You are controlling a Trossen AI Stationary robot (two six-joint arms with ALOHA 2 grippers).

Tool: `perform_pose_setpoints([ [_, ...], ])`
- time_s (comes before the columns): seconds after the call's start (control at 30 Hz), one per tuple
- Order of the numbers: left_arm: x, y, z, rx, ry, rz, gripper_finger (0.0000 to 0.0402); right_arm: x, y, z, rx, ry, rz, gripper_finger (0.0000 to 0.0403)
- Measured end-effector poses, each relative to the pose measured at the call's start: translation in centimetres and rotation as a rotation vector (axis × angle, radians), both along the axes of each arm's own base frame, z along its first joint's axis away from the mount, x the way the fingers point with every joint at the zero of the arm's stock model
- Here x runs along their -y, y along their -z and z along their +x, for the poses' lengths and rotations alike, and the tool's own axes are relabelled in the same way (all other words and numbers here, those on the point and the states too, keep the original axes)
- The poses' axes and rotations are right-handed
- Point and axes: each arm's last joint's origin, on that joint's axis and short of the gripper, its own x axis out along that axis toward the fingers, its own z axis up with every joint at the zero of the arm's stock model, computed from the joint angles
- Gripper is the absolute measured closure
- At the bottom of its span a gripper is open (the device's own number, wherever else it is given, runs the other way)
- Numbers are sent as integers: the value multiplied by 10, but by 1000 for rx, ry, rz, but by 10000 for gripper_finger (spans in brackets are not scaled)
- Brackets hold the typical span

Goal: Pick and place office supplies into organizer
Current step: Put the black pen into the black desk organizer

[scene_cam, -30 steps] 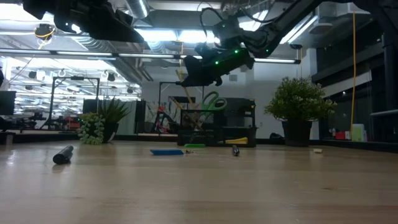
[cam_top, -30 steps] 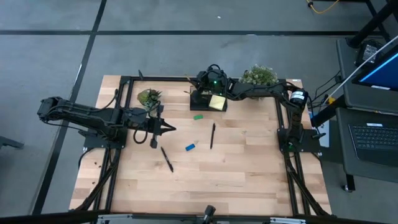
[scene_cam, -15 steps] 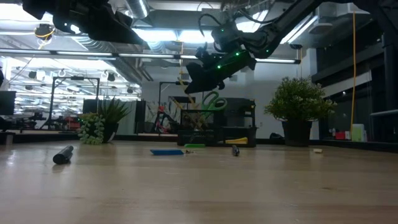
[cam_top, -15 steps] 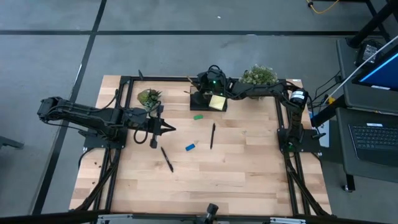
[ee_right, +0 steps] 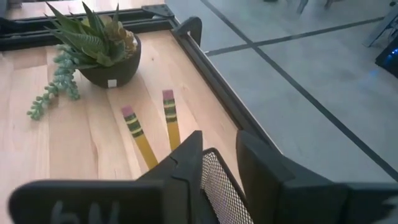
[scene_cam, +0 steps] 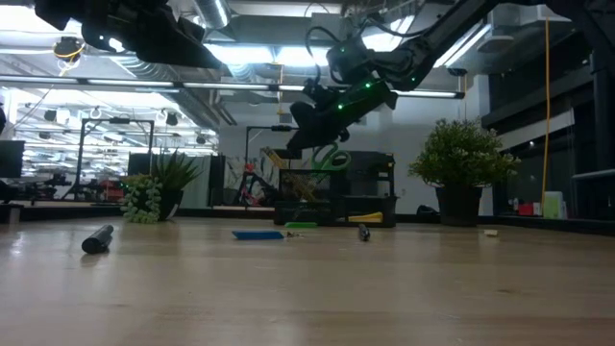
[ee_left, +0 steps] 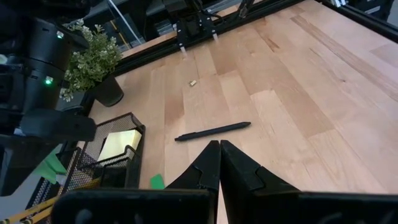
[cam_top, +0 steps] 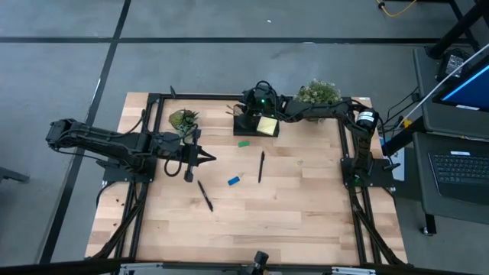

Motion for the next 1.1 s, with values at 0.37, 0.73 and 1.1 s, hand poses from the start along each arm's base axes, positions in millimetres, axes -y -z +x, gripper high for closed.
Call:
perform_pose_setpoints([
  [0.37, 0, -2, 1, 20, -1, -2, 396, -9, -47, -13, 95, -100, -32, 295],
  [0.73, 4, -7, 2, 77, -2, -10, 399, -46, -72, -38, -92, -187, 19, 393],
  [1.1, 25, 1, 9, -265, -105, -81, 400, -104, -57, -33, -279, -333, 99, 399],
])
